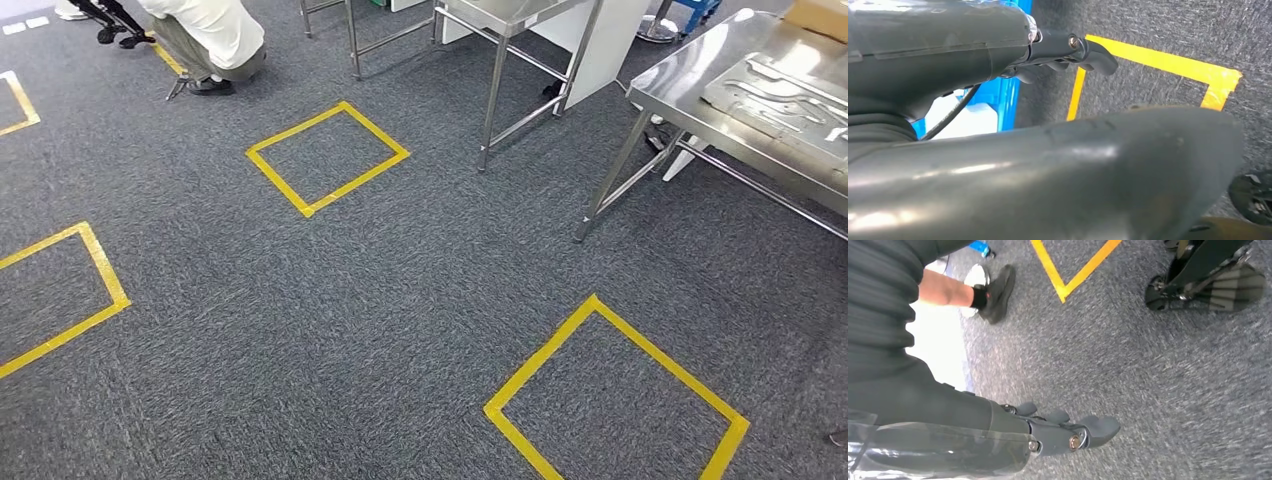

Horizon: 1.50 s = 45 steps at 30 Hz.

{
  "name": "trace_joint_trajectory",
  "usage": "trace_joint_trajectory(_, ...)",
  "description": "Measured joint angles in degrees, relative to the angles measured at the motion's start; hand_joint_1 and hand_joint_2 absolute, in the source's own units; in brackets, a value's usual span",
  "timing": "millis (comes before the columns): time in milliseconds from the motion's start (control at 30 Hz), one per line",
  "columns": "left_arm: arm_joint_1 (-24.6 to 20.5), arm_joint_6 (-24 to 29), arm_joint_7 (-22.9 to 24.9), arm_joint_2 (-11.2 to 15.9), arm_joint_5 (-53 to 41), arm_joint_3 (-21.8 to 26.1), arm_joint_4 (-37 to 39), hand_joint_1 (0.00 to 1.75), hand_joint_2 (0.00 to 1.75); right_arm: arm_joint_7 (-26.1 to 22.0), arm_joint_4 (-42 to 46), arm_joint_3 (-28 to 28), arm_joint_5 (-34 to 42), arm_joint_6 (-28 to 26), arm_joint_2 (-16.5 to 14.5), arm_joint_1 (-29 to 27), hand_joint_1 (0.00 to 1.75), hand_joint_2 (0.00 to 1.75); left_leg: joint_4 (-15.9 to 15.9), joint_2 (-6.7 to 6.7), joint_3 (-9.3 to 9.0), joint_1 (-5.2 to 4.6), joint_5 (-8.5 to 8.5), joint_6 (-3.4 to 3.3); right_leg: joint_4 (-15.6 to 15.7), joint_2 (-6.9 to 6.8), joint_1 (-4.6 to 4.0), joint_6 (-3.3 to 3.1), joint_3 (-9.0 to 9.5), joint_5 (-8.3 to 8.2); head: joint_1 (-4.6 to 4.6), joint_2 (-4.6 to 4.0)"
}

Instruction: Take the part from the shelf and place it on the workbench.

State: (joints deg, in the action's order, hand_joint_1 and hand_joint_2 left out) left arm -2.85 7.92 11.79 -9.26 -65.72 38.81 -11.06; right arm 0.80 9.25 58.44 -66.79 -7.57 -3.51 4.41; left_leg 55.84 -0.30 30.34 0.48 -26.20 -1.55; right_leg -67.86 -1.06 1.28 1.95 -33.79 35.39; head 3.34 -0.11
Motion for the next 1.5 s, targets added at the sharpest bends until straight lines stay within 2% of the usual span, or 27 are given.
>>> trace_joint_trajectory(33, 0.0, 0.0, 0.0, 0.0, 0.0, 0.0, 0.0, 0.00, 0.00, 0.0, 0.0, 0.0, 0.0, 0.0, -0.2, -0.1, 0.00, 1.75, 0.0, -0.69, 0.22, -0.15, 0.14, -0.13, -3.6, 0.55, -0.03, -0.04, -1.71, 1.42, 0.00, 0.00)
trace_joint_trajectory(67, 0.0, 0.0, 0.0, 0.0, 0.0, 0.1, 0.0, 0.00, 0.00, 0.0, 0.0, 0.1, 0.0, 0.0, -0.2, -0.2, 0.00, 1.75, 0.1, -1.44, 0.37, -0.32, 0.25, -0.19, -5.4, 0.77, -0.07, -0.17, -2.60, 1.67, 0.00, 0.00)
trace_joint_trajectory(100, 0.1, 0.0, 0.0, 0.0, 0.0, 0.1, 0.0, 0.00, 0.00, 0.0, 0.1, 0.1, 0.0, 0.0, -0.3, -0.3, 0.00, 1.75, 0.1, -2.23, 0.46, -0.47, 0.35, -0.20, -5.0, 0.92, -0.18, -0.42, -2.38, 0.75, 0.00, 0.00)
trace_joint_trajectory(167, 0.2, 0.0, 0.0, 0.0, 0.0, 0.1, 0.0, 0.00, 0.00, 0.0, 0.1, 0.1, 0.0, 0.0, -0.3, -0.3, 0.00, 1.75, 0.2, -3.71, 0.51, -0.65, 0.53, -0.10, 2.1, 2.11, -0.56, -1.38, 1.11, -3.35, 0.01, 0.00)
trace_joint_trajectory(233, 0.1, 0.0, 0.0, -0.2, 0.0, 0.1, 0.0, 0.00, 0.00, 0.0, 0.3, 0.1, 0.0, 0.0, -0.4, -0.3, 0.00, 1.75, 0.4, -4.89, 0.72, -0.82, 0.70, 0.21, 9.3, 4.21, -1.06, -2.45, 4.46, -6.09, 0.01, 0.00)
trace_joint_trajectory(267, 0.0, 0.0, 0.0, -0.2, 0.0, 0.1, 0.0, 0.00, 0.00, 0.0, 0.4, 0.1, 0.0, 0.0, -0.4, -0.3, 0.00, 1.75, 0.4, -5.38, 0.90, -0.80, 0.81, 0.44, 10.9, 4.82, -1.26, -2.78, 5.15, -6.51, 0.01, 0.00)
trace_joint_trajectory(333, 0.0, 0.0, -0.1, -0.3, 0.0, 0.1, 0.0, 0.00, 0.00, 0.0, 0.6, 0.1, 0.0, 0.0, -0.5, -0.1, 0.00, 1.75, 0.3, -6.40, 1.31, -0.73, 1.08, 1.07, 11.6, 4.05, -1.43, -3.09, 5.24, -6.71, 0.01, 0.00)
trace_joint_trajectory(367, 0.1, 0.0, -0.1, -0.3, 0.0, 0.1, 0.0, 0.00, 0.00, 0.0, 0.6, 0.1, 0.0, 0.0, -0.5, 0.0, 0.00, 1.75, 0.5, -6.22, 1.46, -0.70, 1.05, 1.29, 12.0, 3.40, -1.31, -3.22, 5.40, -7.01, 0.01, 0.00)
trace_joint_trajectory(433, 0.1, 0.0, 0.0, -0.3, 0.0, 0.1, 0.0, 0.00, 0.00, 0.0, 0.7, 0.1, 0.0, 0.0, -0.5, -0.1, 0.00, 1.75, 3.5, -4.02, 2.92, -0.77, -0.96, 1.74, 12.9, 1.96, -0.98, -3.62, 5.76, -7.58, 0.02, 0.00)
trace_joint_trajectory(500, 0.0, 0.0, 0.0, -0.2, 0.0, 0.2, 0.0, 0.00, 0.00, 0.0, 0.7, 0.1, 0.0, 0.0, -0.4, -0.4, 0.00, 1.75, 10.7, -1.38, 6.31, -0.55, -5.10, 2.32, 13.1, 0.31, -0.91, -3.83, 5.81, -7.67, 0.03, 0.00)
trace_joint_trajectory(533, 0.0, 0.0, 0.0, -0.2, 0.0, 0.2, 0.0, 0.00, 0.00, 0.0, 0.7, 0.1, 0.0, 0.0, -0.3, -0.5, 0.00, 1.75, 14.4, -0.89, 8.07, -0.30, -6.75, 2.69, 13.1, -0.58, -0.92, -3.82, 5.76, -7.59, 0.03, 0.00)
trace_joint_trajectory(567, 0.1, 0.0, 0.0, -0.2, 0.0, 0.2, 0.0, 0.00, 0.00, 0.0, 0.7, 0.1, 0.0, 0.0, -0.2, -0.6, 0.00, 1.75, 16.7, -0.59, 9.10, -0.02, -7.40, 3.05, 13.0, -1.41, -0.89, -3.76, 5.72, -7.50, 0.03, 0.00)
trace_joint_trajectory(600, 0.1, 0.0, 0.0, -0.2, 0.0, 0.2, 0.0, 0.00, 0.00, 0.0, 0.7, 0.1, 0.0, 0.0, -0.1, -0.6, 0.00, 1.75, 16.7, -0.33, 9.02, 0.28, -6.92, 3.39, 12.9, -2.22, -0.81, -3.61, 5.70, -7.36, 0.03, 0.00)
trace_joint_trajectory(633, 0.2, 0.0, 0.0, -0.1, 0.0, 0.2, 0.0, 0.00, 0.00, 0.0, 0.7, 0.1, 0.0, 0.0, 0.0, -0.6, 0.00, 1.75, 14.6, 0.12, 7.76, 0.57, -5.50, 3.71, 12.7, -2.96, -0.67, -3.39, 5.73, -7.17, 0.03, 0.00)
trace_joint_trajectory(700, 0.2, 0.0, 0.0, -0.1, 0.0, 0.2, 0.0, 0.00, 0.00, 0.0, 0.7, 0.1, 0.0, 0.0, 0.1, -0.5, 0.00, 1.75, 6.7, 2.32, 3.44, 0.95, -2.08, 4.11, 12.0, -4.21, -0.51, -2.70, 5.80, -6.55, 0.03, 0.00)
trace_joint_trajectory(767, 0.1, 0.0, 0.0, -0.1, 0.0, 0.2, 0.0, 0.00, 0.00, 0.0, 0.7, 0.1, 0.0, 0.0, 0.1, -0.5, 0.00, 1.75, 2.1, 3.79, 1.11, 0.92, -0.56, 3.55, 11.3, -5.26, -0.66, -1.82, 5.88, -5.91, 0.02, 0.00)
trace_joint_trajectory(867, 0.2, 0.0, 0.0, 0.0, 0.0, 0.2, 0.0, 0.00, 0.00, 0.0, 0.7, 0.1, 0.0, 0.0, 0.1, 0.0, 0.00, 1.75, 1.7, 2.47, 1.39, 0.68, -0.27, 2.09, 11.2, -6.22, -0.52, -0.67, 6.19, -5.57, 0.01, 0.00)
trace_joint_trajectory(933, 0.2, 0.0, 0.0, 0.0, 0.0, 0.2, 0.0, 0.00, 0.00, 0.0, 0.7, 0.1, 0.0, 0.0, -0.2, 0.1, 0.00, 1.75, 1.3, 1.38, 1.36, 0.75, 0.12, 1.28, 9.2, -3.88, -0.12, -0.14, 5.51, -3.86, 0.01, 0.00)
trace_joint_trajectory(1000, 0.1, 0.0, 0.0, 0.0, 0.0, 0.2, 0.0, 0.00, 0.00, 0.0, 0.7, 0.1, 0.0, 0.0, -0.7, -0.1, 0.00, 1.75, 1.1, 0.26, 1.45, 0.64, 0.37, 0.76, 2.3, -0.47, 0.02, -0.04, 2.21, -0.02, 0.01, 0.00)
trace_joint_trajectory(1067, 0.0, 0.0, 0.0, 0.0, 0.0, 0.2, 0.0, 0.00, 0.00, 0.0, 0.7, 0.1, 0.0, 0.0, -0.9, -0.3, 0.00, 1.75, 1.1, -1.08, 1.63, 0.38, 0.43, 0.55, -4.8, 0.69, 0.00, -0.17, -1.64, 2.44, 0.01, 0.00)
trace_joint_trajectory(1100, 0.0, 0.0, 0.0, 0.1, 0.0, 0.2, 0.0, 0.00, 0.00, 0.0, 0.7, 0.1, 0.0, 0.0, -1.0, -0.4, 0.00, 1.75, 1.2, -1.77, 1.63, 0.27, 0.44, 0.53, -5.8, 0.80, -0.01, -0.30, -2.43, 1.97, 0.01, 0.00)
trace_joint_trajectory(1133, 0.1, 0.0, 0.0, 0.1, 0.0, 0.2, 0.0, 0.00, 0.00, 0.0, 0.7, 0.1, 0.0, 0.0, -1.0, -0.5, 0.00, 1.75, 1.2, -2.45, 1.56, 0.19, 0.44, 0.54, -4.4, 0.91, -0.02, -0.50, -2.10, 0.32, 0.01, 0.00)
trace_joint_trajectory(1200, 0.1, 0.0, 0.0, 0.1, 0.0, 0.2, 0.0, 0.00, 0.00, 0.0, 0.7, 0.1, 0.0, 0.0, -1.1, -0.5, 0.00, 1.75, 1.2, -3.59, 1.35, 0.11, 0.41, 0.63, 3.3, 1.84, -0.08, -1.14, 0.88, -4.32, 0.01, 0.00)
trace_joint_trajectory(1267, 0.0, 0.0, 0.0, 0.0, 0.0, 0.2, 0.0, 0.00, 0.00, 0.0, 0.7, 0.1, 0.0, 0.0, -1.1, -0.4, 0.00, 1.75, 1.3, -4.39, 1.40, -0.01, 0.35, 1.10, 9.2, 2.82, -0.36, -1.62, 3.15, -6.80, 0.01, 0.00)
trace_joint_trajectory(1367, 0.1, 0.0, 0.0, 0.0, 0.0, 0.3, 0.0, 0.00, 0.00, 0.0, 0.8, 0.1, 0.0, 0.0, -1.1, -0.2, 0.00, 1.75, 1.3, -5.03, 1.64, 0.17, 0.36, 2.24, 10.3, 2.47, -0.68, -2.24, 3.44, -7.09, 0.01, 0.00)
trace_joint_trajectory(1433, 0.2, 0.0, 0.0, 0.0, 0.0, 0.3, 0.0, 0.00, 0.00, 0.0, 0.8, 0.1, 0.0, 0.0, -1.1, -0.2, 0.00, 1.75, 3.0, -3.54, 2.39, 0.20, -0.84, 2.66, 10.9, 1.70, -0.55, -3.05, 3.73, -7.44, 0.01, 0.00)
trace_joint_trajectory(1500, 0.1, 0.0, 0.0, 0.0, 0.0, 0.4, 0.0, 0.00, 0.00, 0.0, 0.8, 0.1, 0.0, 0.0, -1.0, -0.4, 0.00, 1.75, 9.1, -1.31, 5.23, 0.19, -4.38, 2.89, 11.2, 0.75, -0.59, -3.62, 3.87, -7.54, 0.02, 0.00)
